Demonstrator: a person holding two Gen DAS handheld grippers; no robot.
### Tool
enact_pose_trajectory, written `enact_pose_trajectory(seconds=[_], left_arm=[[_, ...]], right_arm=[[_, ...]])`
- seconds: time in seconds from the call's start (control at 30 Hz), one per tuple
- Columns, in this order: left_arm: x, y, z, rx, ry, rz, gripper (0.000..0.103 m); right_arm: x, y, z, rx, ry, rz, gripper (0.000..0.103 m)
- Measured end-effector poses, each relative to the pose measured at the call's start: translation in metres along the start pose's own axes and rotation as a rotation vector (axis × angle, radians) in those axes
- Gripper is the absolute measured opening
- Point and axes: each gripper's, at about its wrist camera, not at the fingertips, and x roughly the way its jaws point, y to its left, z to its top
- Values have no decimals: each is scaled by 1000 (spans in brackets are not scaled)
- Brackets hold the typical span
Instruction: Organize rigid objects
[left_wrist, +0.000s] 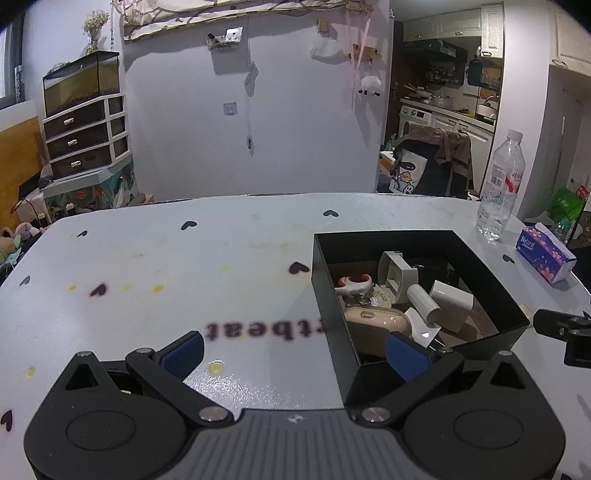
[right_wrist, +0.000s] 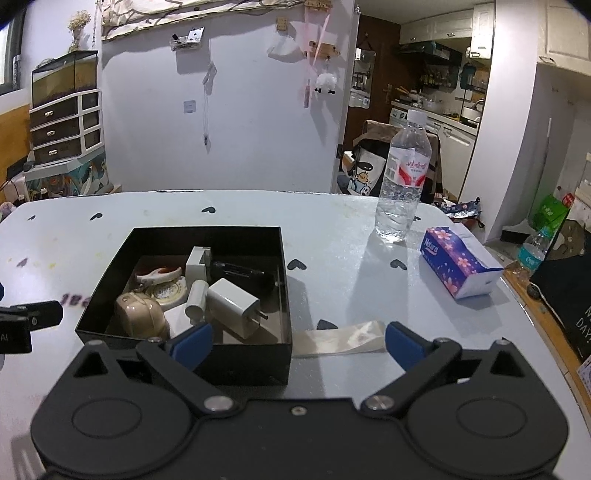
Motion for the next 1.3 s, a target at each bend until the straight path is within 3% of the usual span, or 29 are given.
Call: enact_pose_trajectory(seconds=[1.3], left_arm=[[-3,3,-3,-7,9,8,103]], right_arm=[[-3,5,-2,-16,2,1,101]])
